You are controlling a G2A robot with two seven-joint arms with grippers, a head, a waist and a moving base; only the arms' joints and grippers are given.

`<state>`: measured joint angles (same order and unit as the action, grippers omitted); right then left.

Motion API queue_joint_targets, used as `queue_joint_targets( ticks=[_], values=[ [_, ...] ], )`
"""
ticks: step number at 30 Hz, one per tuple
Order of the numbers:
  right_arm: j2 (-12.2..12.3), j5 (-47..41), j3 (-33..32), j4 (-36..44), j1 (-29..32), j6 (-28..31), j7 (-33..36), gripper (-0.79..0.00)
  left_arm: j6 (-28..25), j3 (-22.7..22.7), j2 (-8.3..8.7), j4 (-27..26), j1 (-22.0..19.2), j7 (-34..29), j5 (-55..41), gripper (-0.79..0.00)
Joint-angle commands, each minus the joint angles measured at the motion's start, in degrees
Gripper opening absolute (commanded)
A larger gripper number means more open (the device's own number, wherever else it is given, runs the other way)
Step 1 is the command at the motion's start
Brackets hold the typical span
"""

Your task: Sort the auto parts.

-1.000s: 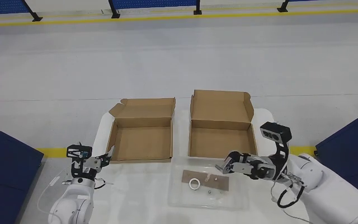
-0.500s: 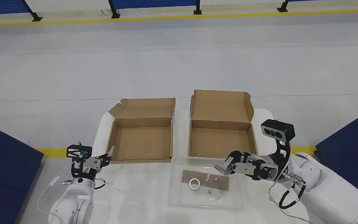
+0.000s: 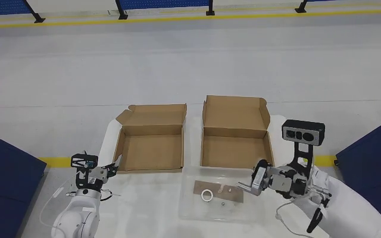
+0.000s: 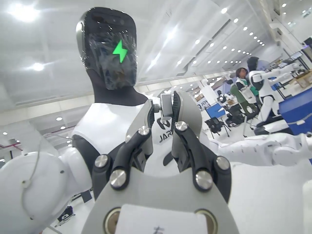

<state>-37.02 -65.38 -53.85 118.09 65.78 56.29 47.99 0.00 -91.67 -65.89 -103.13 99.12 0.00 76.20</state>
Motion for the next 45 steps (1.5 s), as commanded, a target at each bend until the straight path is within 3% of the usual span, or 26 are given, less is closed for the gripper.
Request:
queue_joint_targets(
  ticks=[1,12,25,29,40,45],
  values=[
    [-0.1,-0.6,0.0,-0.2,0.0,0.1,-0.1,-0.785,0.0,0.0,0.0,0.0,0.0,0.0,0.0,0.0],
    [-1.4,-5.6,0.3,2.6,1.9,-1.0,-3.2,-0.785,0.0,0.0,0.0,0.0,0.0,0.0,0.0,0.0],
    [-5.7,-23.7,-1.5,3.8,4.6,-4.5,4.5,-0.785,0.0,0.0,0.0,0.0,0.0,0.0,0.0,0.0],
    [-6.7,-22.8,-3.7,2.9,5.7,-6.0,6.0,-0.785,0.0,0.0,0.0,0.0,0.0,0.0,0.0,0.0],
    [-7.4,-7.2,-10.9,0.1,9.9,-8.3,6.2,-0.785,0.0,0.0,0.0,0.0,0.0,0.0,0.0,0.0],
    [-7.9,-5.8,-12.9,1.0,11.7,-9.0,5.6,-0.785,0.0,0.0,0.0,0.0,0.0,0.0,0.0,0.0]
  ],
)
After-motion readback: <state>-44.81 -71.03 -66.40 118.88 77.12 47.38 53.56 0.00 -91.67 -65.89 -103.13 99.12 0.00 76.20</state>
